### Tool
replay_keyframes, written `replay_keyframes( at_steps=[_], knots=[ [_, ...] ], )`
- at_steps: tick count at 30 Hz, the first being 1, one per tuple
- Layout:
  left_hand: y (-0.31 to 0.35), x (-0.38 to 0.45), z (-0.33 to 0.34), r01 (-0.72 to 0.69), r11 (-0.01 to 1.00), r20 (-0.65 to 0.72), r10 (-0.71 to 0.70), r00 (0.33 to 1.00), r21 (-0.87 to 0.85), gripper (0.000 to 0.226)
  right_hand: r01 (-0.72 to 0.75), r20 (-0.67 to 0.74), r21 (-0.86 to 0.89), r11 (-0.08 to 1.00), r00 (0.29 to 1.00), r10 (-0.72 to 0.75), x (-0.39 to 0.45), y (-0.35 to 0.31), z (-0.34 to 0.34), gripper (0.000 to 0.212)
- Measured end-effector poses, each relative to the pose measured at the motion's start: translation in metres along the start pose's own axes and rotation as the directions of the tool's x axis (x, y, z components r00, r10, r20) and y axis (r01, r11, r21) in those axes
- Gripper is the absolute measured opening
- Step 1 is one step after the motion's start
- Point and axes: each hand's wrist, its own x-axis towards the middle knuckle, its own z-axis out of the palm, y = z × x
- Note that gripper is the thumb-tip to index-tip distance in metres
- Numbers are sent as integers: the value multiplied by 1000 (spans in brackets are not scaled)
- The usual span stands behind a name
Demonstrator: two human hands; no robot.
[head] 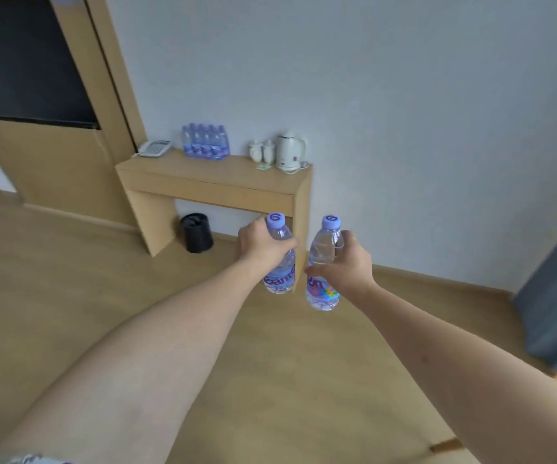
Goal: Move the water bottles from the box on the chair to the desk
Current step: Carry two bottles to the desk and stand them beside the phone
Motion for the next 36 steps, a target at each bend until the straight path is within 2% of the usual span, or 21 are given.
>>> replay_keyframes(
  at_steps=[11,15,26,31,36],
  knots=[
    [-80,132,-44,129,992,-110,-126,986,17,36,61,167,16,998,984,-63,118,-45,135,81],
    [-115,206,-63,129,991,-140,-123,982,35,35,70,182,34,997,980,-75,174,-69,195,73],
    [-182,417,-131,133,991,-109,-131,985,16,30,38,163,30,999,986,-43,327,-153,336,75],
    [-216,493,-140,161,987,-93,-159,983,16,34,44,192,5,999,980,-44,396,-172,392,74],
    [-254,588,-136,167,985,-97,-164,982,30,28,58,218,5,998,974,-58,487,-176,456,73]
  ],
)
